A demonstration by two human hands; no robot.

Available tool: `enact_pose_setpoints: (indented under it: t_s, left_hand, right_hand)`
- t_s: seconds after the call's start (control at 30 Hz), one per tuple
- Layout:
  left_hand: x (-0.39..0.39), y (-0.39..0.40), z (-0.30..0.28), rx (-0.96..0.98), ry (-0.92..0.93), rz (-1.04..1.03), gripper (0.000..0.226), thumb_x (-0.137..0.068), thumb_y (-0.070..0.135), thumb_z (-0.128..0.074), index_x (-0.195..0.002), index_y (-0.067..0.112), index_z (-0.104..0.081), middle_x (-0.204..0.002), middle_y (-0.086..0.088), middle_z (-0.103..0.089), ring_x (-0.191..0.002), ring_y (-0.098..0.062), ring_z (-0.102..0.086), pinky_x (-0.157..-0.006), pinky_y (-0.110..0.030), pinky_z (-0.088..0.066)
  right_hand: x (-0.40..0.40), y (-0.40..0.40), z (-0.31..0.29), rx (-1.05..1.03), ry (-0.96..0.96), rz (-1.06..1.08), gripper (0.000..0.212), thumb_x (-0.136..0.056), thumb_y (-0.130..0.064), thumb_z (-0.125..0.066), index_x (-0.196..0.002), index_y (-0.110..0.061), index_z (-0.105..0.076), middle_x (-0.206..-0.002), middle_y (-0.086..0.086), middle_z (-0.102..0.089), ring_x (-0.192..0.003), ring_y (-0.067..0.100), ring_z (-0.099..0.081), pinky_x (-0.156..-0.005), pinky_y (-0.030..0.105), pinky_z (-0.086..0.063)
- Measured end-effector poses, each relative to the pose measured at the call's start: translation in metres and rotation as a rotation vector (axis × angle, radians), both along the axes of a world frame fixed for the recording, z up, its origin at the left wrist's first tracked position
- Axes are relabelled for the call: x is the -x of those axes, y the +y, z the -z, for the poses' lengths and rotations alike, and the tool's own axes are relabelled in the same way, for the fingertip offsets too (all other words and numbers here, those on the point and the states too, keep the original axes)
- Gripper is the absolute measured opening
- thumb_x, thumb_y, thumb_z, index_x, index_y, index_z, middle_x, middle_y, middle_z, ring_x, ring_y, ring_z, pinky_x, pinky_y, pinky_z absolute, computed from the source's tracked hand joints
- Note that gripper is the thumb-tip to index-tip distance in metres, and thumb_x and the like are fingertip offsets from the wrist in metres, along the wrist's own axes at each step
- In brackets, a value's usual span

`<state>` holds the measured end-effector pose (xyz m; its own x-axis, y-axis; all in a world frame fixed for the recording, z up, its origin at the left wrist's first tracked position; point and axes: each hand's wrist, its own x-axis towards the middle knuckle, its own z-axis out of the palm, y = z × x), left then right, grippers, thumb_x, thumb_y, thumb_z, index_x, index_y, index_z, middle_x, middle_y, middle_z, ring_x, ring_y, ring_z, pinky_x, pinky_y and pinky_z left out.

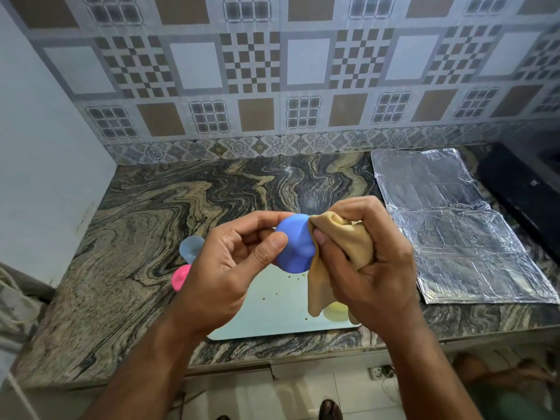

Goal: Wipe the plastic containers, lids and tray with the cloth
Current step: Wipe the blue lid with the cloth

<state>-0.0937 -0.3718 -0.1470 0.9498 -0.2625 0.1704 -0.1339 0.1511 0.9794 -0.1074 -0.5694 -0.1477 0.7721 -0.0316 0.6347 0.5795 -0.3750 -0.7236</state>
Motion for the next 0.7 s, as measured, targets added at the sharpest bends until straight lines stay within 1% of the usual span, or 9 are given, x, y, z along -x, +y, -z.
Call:
enact_pose_setpoints:
  t_s: [0.13, 0.23, 0.3, 0.37, 0.43, 0.47, 0.57, 0.63, 0.7]
  left_hand:
    - [-0.003, 0.012, -0.003, -0.171, -0.073, 0.135, 0.029, -0.097, 0.026, -0.065, -0.120, 0.011, -0.075, -0.102, -0.031, -0.068, -0.093, -0.021, -0.064, -0.085, -0.031, -0.053]
    - [-0.003, 0.014, 0.001, -0.166, -0.050, 0.144, 0.025, -0.098, 0.016, -0.063, -0.118, 0.015, -0.077, -0.099, -0.014, -0.076, -0.091, -0.008, -0.066, -0.083, -0.018, -0.052]
    - [-0.003, 0.014, 0.003, -0.082, -0.008, 0.076, 0.025, -0.097, 0.020, -0.065, -0.118, 0.016, -0.078, -0.096, -0.002, -0.076, -0.085, -0.006, -0.061, -0.077, -0.016, -0.047]
    - [-0.004, 0.015, 0.009, 0.021, 0.063, 0.029, 0.031, -0.093, 0.031, -0.068, -0.119, 0.020, -0.079, -0.103, -0.004, -0.075, -0.093, -0.018, -0.056, -0.084, -0.029, -0.043]
    - [-0.005, 0.016, 0.011, 0.107, 0.121, 0.019, 0.034, -0.091, 0.031, -0.069, -0.121, 0.019, -0.078, -0.113, -0.012, -0.074, -0.104, -0.032, -0.051, -0.094, -0.048, -0.036]
    - [-0.005, 0.016, 0.011, 0.124, 0.138, 0.016, 0.033, -0.092, 0.029, -0.069, -0.122, 0.018, -0.078, -0.115, -0.015, -0.073, -0.106, -0.034, -0.049, -0.095, -0.051, -0.034]
    - [-0.006, 0.016, 0.009, 0.076, 0.146, -0.005, 0.028, -0.096, 0.024, -0.066, -0.121, 0.020, -0.078, -0.112, -0.013, -0.073, -0.100, -0.031, -0.047, -0.087, -0.038, -0.041]
    - [-0.006, 0.016, 0.007, -0.015, 0.100, 0.003, 0.027, -0.096, 0.027, -0.066, -0.120, 0.025, -0.079, -0.108, -0.006, -0.075, -0.093, -0.024, -0.049, -0.077, -0.025, -0.043]
    - [-0.005, 0.014, 0.004, -0.107, 0.052, 0.029, 0.025, -0.099, 0.025, -0.065, -0.119, 0.024, -0.079, -0.108, 0.002, -0.078, -0.091, -0.014, -0.057, -0.075, -0.018, -0.044]
  right_hand:
    - [-0.012, -0.002, -0.003, 0.045, 0.079, 0.013, 0.011, -0.095, -0.016, -0.077, -0.099, -0.018, -0.067, -0.092, -0.003, -0.070, -0.082, 0.017, -0.067, -0.073, 0.030, -0.052]
    - [-0.025, -0.006, -0.005, -0.020, 0.142, 0.027, 0.013, -0.097, -0.015, -0.075, -0.098, -0.014, -0.063, -0.083, -0.006, -0.068, -0.073, 0.014, -0.062, -0.069, 0.031, -0.051]
    - [-0.028, -0.012, -0.007, -0.126, 0.196, -0.013, 0.014, -0.097, -0.013, -0.074, -0.097, -0.012, -0.061, -0.079, -0.006, -0.064, -0.070, 0.009, -0.057, -0.068, 0.024, -0.048]
    - [-0.025, -0.016, -0.007, -0.185, 0.258, -0.101, 0.013, -0.096, -0.009, -0.074, -0.096, -0.011, -0.061, -0.081, -0.001, -0.067, -0.074, 0.010, -0.061, -0.072, 0.024, -0.049]
    - [-0.019, -0.018, -0.005, -0.224, 0.314, -0.185, 0.013, -0.094, -0.012, -0.074, -0.095, -0.013, -0.062, -0.086, 0.011, -0.071, -0.081, 0.020, -0.068, -0.076, 0.032, -0.054]
    - [-0.016, -0.017, -0.004, -0.239, 0.333, -0.209, 0.013, -0.092, -0.014, -0.074, -0.094, -0.014, -0.061, -0.086, 0.011, -0.071, -0.080, 0.020, -0.067, -0.075, 0.030, -0.053]
    - [-0.010, -0.015, -0.004, -0.241, 0.348, -0.229, 0.017, -0.088, -0.016, -0.074, -0.092, -0.010, -0.059, -0.079, -0.001, -0.066, -0.073, 0.009, -0.058, -0.068, 0.020, -0.049]
    - [-0.008, -0.014, -0.005, -0.231, 0.336, -0.231, 0.021, -0.087, -0.016, -0.076, -0.093, -0.010, -0.058, -0.078, -0.005, -0.064, -0.071, 0.009, -0.056, -0.067, 0.020, -0.048]
    - [-0.008, -0.013, -0.005, -0.216, 0.331, -0.249, 0.023, -0.086, -0.015, -0.079, -0.094, -0.012, -0.057, -0.078, -0.007, -0.063, -0.070, 0.010, -0.055, -0.066, 0.022, -0.049]
